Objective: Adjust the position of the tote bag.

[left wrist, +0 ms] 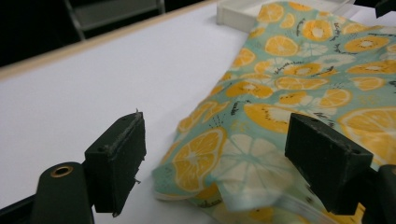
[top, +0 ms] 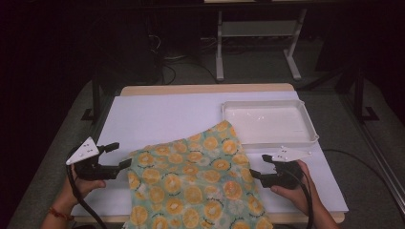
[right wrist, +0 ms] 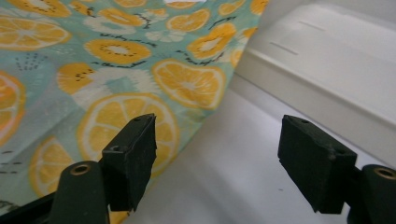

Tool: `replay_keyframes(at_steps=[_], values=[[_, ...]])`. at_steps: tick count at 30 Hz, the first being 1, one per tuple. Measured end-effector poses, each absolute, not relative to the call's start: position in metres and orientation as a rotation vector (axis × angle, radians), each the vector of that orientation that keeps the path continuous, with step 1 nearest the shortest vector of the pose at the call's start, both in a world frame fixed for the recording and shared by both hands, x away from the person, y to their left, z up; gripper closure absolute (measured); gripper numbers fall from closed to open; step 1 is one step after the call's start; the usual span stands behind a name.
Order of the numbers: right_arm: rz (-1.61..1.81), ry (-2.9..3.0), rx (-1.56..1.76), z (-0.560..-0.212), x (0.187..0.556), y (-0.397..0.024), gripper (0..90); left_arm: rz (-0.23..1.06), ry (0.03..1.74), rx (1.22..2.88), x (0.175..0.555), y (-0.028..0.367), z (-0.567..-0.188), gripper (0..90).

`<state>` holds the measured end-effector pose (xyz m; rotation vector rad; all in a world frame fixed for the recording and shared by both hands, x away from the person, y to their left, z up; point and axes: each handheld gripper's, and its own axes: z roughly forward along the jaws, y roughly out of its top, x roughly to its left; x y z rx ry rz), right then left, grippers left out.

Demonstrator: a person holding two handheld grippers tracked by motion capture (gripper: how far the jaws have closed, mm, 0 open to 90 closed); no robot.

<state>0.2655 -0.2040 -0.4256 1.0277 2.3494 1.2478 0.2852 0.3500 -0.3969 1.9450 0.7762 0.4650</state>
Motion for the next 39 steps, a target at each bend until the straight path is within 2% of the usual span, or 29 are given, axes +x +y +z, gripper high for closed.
replay_keyframes(at_steps=[5,14,21,24,32,34,36,37,39], values=[[1.276,2.395,1.040,-0.426,0.265,-0.196,25.4,0.396,0.773,2.005,0.295,0.340,-0.409,17.9],[1.265,2.506,1.096,-0.435,0.276,-0.179,19.2,0.390,0.849,2.081,0.306,0.335,-0.426,15.6],[1.262,2.517,1.159,-0.443,0.286,-0.176,19.5,0.374,0.887,2.096,0.312,0.337,-0.433,16.2],[1.307,2.541,1.162,-0.444,0.288,-0.173,20.3,0.324,0.856,2.087,0.312,0.335,-0.434,21.3],[1.487,2.520,1.116,-0.429,0.283,-0.170,22.0,0.274,0.808,2.083,0.309,0.326,-0.432,21.6],[1.437,2.509,1.103,-0.428,0.283,-0.167,21.2,0.279,0.803,2.094,0.309,0.323,-0.432,22.1],[1.410,2.509,1.101,-0.428,0.284,-0.166,21.1,0.285,0.798,2.105,0.309,0.321,-0.432,24.1],[1.394,2.516,1.094,-0.428,0.285,-0.164,20.9,0.298,0.796,2.119,0.309,0.319,-0.432,28.1],[1.322,2.508,1.095,-0.430,0.289,-0.159,21.3,0.307,0.798,2.151,0.309,0.315,-0.434,42.5]])
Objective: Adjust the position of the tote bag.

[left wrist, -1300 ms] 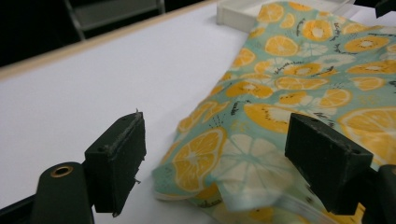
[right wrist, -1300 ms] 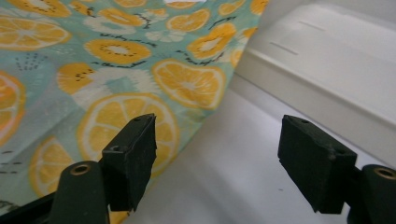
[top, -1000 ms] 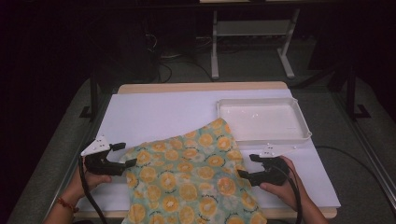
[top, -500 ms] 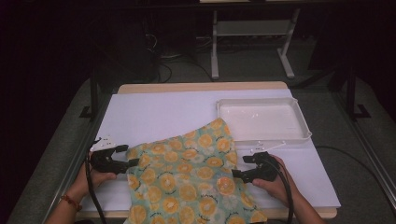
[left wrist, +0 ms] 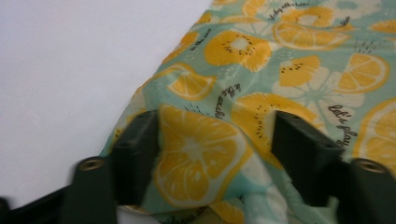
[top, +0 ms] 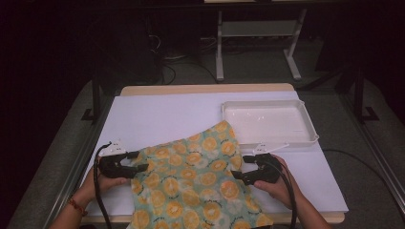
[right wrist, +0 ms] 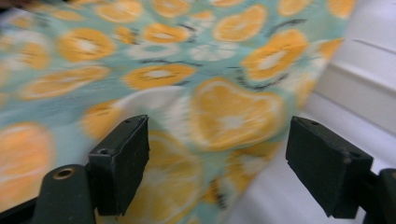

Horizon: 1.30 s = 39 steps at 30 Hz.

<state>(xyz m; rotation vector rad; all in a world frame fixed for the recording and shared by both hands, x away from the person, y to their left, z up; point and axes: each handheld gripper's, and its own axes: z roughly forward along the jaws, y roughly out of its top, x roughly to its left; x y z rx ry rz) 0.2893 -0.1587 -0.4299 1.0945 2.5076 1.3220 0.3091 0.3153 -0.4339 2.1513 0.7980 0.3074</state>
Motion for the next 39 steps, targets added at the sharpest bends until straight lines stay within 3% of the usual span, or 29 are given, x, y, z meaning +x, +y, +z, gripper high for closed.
replay_keyframes(at_steps=[8,13,14,17,19,27,39], values=[[1.230,2.507,1.217,-0.433,0.311,-0.152,22.3,0.311,0.806,2.168,0.311,0.314,-0.436,67.1],[1.190,2.558,1.259,-0.441,0.329,-0.141,55.1,0.322,0.786,2.193,0.311,0.311,-0.439,83.6],[1.190,2.558,1.259,-0.441,0.329,-0.141,55.1,0.322,0.786,2.193,0.311,0.311,-0.439,86.1],[1.170,2.577,1.161,-0.443,0.325,-0.135,83.0,0.333,0.772,2.205,0.310,0.312,-0.438,89.0],[1.153,2.563,1.129,-0.441,0.323,-0.134,88.6,0.342,0.768,2.204,0.309,0.312,-0.437,89.4],[1.113,2.498,1.070,-0.417,0.331,-0.134,89.9,0.386,0.755,2.207,0.300,0.318,-0.430,89.7],[1.016,2.514,0.908,-0.393,0.368,-0.094,90.0,0.419,0.752,2.238,0.283,0.333,-0.422,89.7]])
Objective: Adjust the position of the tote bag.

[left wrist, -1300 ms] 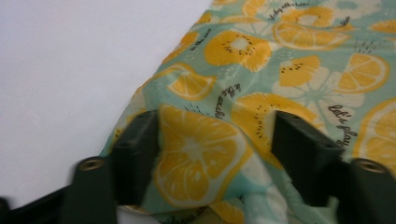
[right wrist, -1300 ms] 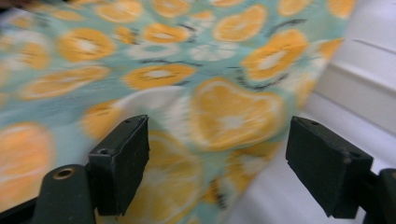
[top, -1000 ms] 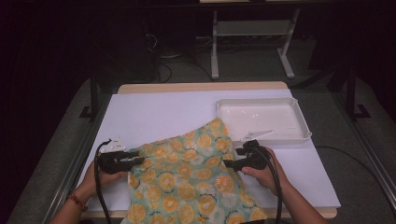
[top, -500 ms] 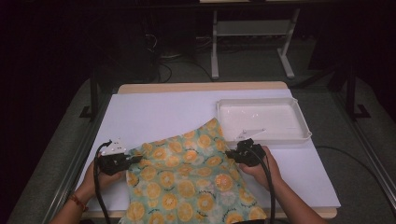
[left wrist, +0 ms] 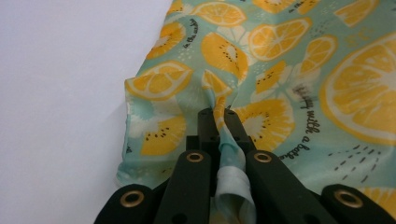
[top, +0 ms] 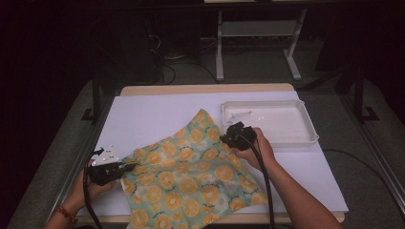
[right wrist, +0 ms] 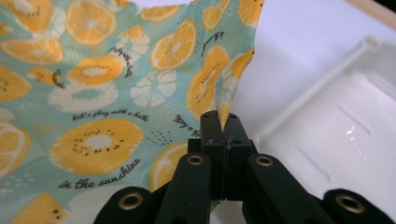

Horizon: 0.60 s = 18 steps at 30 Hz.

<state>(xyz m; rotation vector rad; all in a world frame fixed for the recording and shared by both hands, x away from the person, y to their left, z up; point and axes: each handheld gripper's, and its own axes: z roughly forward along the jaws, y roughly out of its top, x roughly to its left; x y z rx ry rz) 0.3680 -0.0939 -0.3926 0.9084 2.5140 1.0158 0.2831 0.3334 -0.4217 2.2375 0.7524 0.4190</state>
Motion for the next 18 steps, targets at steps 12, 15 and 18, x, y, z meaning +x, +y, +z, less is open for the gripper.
replay_keyframes(at_steps=[12,15,18], values=[[0.984,2.557,0.809,-0.384,0.406,-0.056,90.0,0.422,0.745,2.242,0.266,0.337,-0.424,89.7],[0.981,2.560,0.795,-0.379,0.414,-0.047,90.0,0.416,0.724,2.260,0.263,0.334,-0.424,89.7],[0.980,2.565,0.780,-0.376,0.420,-0.038,90.0,0.405,0.707,2.271,0.260,0.331,-0.424,89.7]])
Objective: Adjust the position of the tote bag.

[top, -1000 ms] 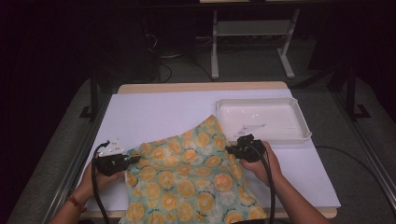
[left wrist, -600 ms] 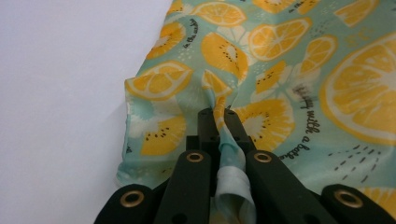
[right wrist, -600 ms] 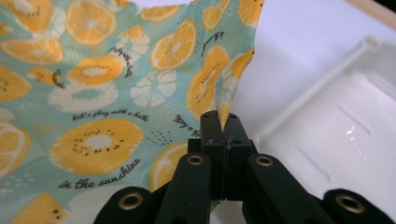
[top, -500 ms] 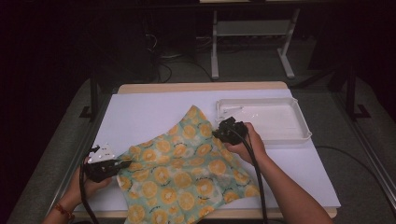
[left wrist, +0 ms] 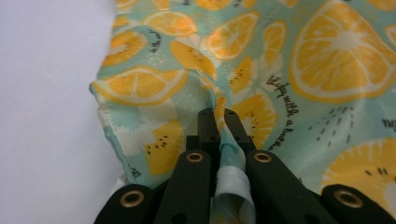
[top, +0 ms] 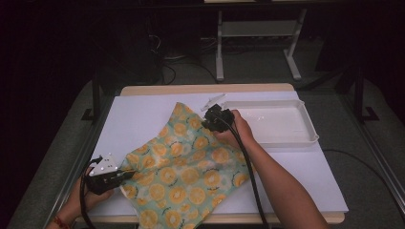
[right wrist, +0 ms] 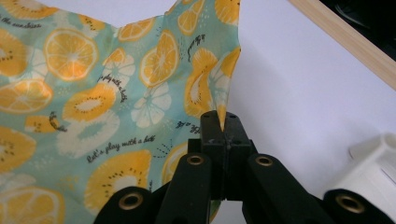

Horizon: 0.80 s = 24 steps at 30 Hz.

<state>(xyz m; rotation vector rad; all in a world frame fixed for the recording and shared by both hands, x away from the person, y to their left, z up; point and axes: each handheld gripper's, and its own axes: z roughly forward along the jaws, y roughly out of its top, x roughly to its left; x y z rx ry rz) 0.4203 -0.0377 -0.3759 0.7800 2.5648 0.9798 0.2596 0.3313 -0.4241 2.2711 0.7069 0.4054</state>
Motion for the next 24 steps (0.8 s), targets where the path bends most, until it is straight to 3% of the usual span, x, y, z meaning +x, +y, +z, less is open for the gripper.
replay_keyframes(at_steps=[8,13,14,16,18,24], values=[[0.953,2.589,0.719,-0.373,0.431,-0.005,89.8,0.392,0.679,2.273,0.252,0.332,-0.423,89.6],[0.956,2.581,0.723,-0.373,0.431,-0.002,83.6,0.383,0.673,2.268,0.253,0.331,-0.424,89.6],[0.964,2.581,0.743,-0.374,0.431,-0.007,76.2,0.378,0.675,2.260,0.253,0.330,-0.426,89.7],[0.967,2.568,0.752,-0.374,0.430,-0.014,71.8,0.373,0.676,2.259,0.253,0.330,-0.426,89.6],[0.980,2.536,0.774,-0.370,0.425,-0.025,61.5,0.374,0.671,2.257,0.253,0.329,-0.426,89.6],[1.104,2.451,0.805,-0.353,0.388,-0.081,52.0,0.372,0.671,2.255,0.253,0.329,-0.426,89.6]])
